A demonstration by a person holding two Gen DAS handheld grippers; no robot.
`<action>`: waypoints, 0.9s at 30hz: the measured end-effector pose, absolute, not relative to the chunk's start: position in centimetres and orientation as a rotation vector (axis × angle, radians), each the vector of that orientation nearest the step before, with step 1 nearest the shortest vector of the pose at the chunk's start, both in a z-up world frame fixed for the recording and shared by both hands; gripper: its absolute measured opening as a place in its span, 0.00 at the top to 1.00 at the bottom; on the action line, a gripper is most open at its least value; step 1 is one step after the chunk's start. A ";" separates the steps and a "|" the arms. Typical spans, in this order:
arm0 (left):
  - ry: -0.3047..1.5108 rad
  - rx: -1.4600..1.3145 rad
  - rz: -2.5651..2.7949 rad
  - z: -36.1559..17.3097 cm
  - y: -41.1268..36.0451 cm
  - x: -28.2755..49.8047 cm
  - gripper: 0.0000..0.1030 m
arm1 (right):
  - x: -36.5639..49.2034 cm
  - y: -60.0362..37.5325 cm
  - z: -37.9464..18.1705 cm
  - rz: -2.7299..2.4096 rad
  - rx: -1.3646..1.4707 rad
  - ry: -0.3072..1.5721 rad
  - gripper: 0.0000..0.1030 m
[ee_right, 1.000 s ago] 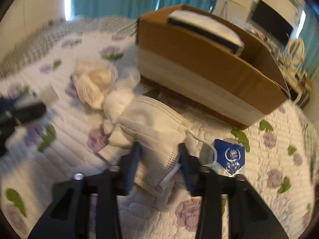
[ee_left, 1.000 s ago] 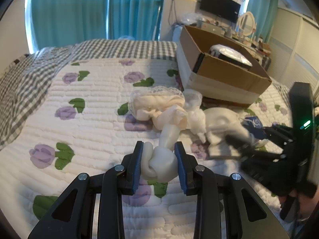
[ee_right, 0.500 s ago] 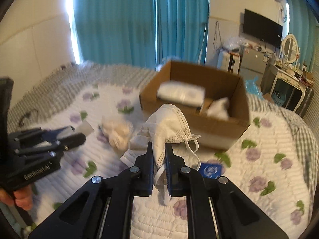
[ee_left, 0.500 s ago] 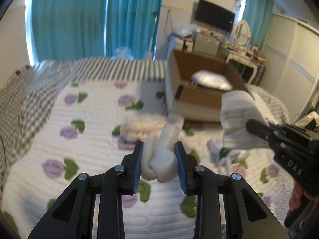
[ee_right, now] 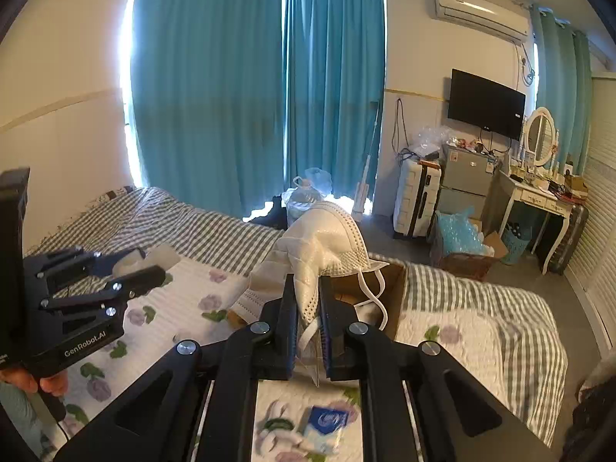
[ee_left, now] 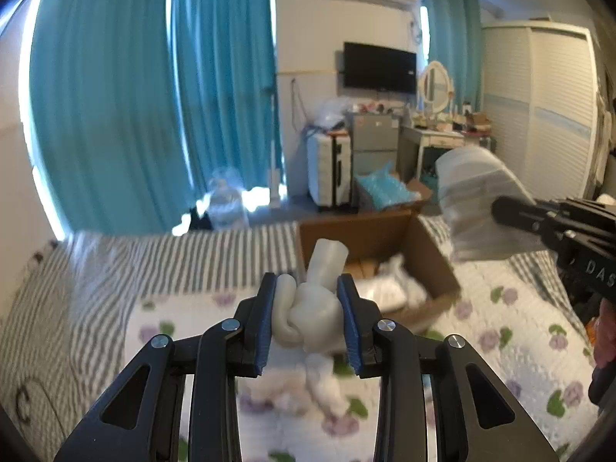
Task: Organize soft objects
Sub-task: 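Lower the mask and towel roll into the box and open both tools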
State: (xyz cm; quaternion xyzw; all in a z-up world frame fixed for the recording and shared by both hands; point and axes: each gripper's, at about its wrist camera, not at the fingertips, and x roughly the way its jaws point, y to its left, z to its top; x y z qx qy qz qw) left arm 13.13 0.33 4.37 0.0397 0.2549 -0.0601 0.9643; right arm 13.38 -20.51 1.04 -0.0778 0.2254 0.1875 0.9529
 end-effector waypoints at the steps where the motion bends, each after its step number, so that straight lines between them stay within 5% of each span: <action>1: 0.509 0.093 -0.127 4.6 -0.1 13.9 0.70 | 14.3 -20.7 1.2 0.373 -0.159 0.457 0.91; 18: 0.627 0.145 -0.224 -2.3 -6.3 28.0 0.69 | 30.1 -21.0 -8.6 0.375 -0.160 0.636 0.91; 22: 0.632 0.129 -0.233 -3.4 -6.3 28.7 0.62 | 31.5 -21.6 -10.1 0.410 -0.131 0.658 0.89; 24: 0.632 0.134 -0.212 -3.4 -6.4 28.7 0.60 | 31.4 -21.7 -10.0 0.399 -0.131 0.651 0.73; 25: 0.635 0.139 -0.197 -3.3 -6.4 28.7 0.54 | 31.1 -21.8 -9.7 0.383 -0.130 0.639 0.57; 27: 0.630 0.151 -0.151 -2.9 -6.5 28.5 0.37 | 30.8 -22.4 -9.1 0.348 -0.127 0.615 0.52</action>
